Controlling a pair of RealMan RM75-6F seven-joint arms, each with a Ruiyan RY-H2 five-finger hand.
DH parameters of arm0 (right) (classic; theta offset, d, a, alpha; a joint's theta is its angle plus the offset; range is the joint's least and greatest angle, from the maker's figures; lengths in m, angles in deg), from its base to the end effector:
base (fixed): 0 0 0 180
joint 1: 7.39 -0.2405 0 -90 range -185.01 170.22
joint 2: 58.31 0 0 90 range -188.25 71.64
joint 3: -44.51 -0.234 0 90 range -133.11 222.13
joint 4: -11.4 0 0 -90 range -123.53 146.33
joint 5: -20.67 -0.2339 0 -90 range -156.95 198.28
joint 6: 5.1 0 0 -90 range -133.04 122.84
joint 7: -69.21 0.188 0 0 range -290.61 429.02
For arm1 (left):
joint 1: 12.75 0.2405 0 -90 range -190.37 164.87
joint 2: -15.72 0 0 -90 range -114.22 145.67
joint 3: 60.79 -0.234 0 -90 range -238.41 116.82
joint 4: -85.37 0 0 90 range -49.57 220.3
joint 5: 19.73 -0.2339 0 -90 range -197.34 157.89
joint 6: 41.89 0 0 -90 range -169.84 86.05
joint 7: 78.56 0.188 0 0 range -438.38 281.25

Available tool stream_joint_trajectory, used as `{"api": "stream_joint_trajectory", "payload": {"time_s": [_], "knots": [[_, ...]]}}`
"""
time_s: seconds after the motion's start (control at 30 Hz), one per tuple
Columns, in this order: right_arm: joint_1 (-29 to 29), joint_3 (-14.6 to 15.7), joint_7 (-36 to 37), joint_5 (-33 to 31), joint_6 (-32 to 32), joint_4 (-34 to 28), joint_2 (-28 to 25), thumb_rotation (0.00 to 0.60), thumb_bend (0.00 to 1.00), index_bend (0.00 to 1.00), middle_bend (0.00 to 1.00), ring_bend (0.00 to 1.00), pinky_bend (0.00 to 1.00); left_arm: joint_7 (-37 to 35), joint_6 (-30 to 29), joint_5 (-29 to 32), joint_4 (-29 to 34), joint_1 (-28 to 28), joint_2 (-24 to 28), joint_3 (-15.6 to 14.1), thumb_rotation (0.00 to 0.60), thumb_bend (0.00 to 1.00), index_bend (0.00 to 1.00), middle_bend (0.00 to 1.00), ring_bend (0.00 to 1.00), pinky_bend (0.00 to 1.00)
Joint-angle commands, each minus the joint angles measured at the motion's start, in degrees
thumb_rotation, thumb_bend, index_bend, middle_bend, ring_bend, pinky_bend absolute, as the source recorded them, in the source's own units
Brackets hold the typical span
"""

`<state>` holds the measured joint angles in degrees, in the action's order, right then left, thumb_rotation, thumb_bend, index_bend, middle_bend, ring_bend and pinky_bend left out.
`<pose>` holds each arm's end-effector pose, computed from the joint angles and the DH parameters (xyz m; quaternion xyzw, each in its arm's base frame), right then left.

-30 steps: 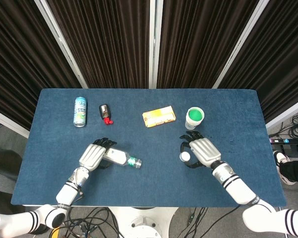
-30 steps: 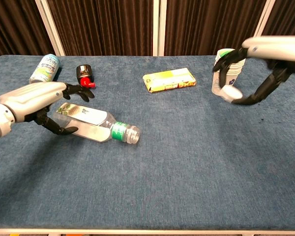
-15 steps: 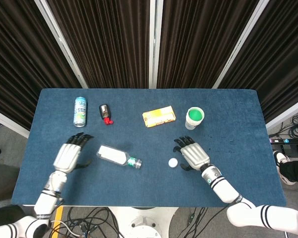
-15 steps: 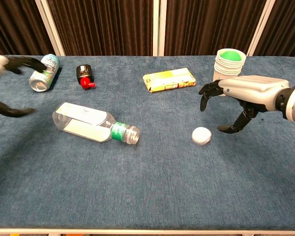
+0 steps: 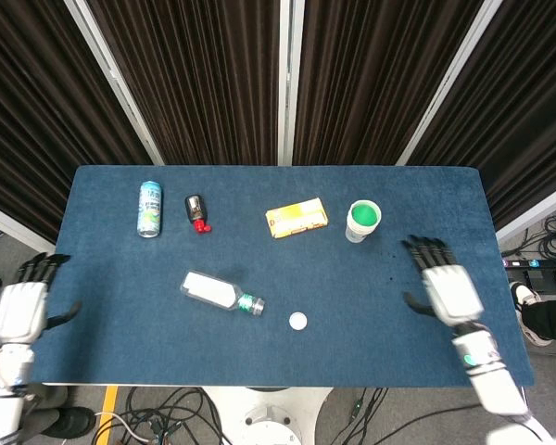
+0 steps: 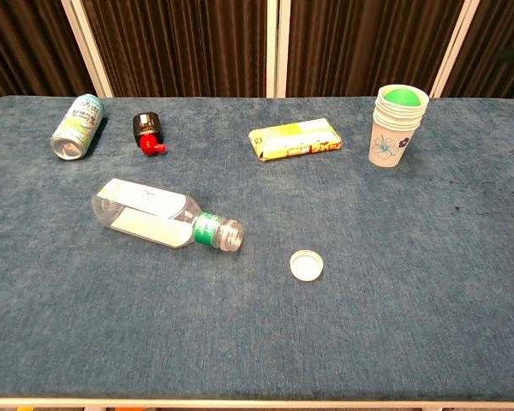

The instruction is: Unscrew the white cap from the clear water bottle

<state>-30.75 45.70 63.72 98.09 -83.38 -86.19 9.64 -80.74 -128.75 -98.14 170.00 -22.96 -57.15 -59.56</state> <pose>-0.2294 -0.2885 0.0715 0.6528 -0.3934 0.4064 0.5040 -0.3117 0.2482 0.1021 -0.5596 -0.4046 -0.4099 0.5959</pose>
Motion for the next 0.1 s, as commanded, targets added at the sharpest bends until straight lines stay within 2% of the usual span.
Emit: {"api": "stream_joint_trajectory", "payload": {"time_s": [0.03,0.1], "knots": [[8.5,3.0,8.2,4.0,-8.7,0.4,-4.4,0.600,0.21,0.00,0.00,0.00,0.00,-1.1,-3.1,-0.2,0.6,3.1,1.6,-0.9,0.600,0.21,0.18,0.16,0.08,0.14],[11.1,3.1,10.3,4.6,-11.5,1.3,-4.3,0.600,0.21,0.00,0.00,0.00,0.00,-1.3,-4.8,-0.8,1.6,4.6,2.2,-1.3,0.600,0.21,0.18,0.16,0.08,0.14]]}}
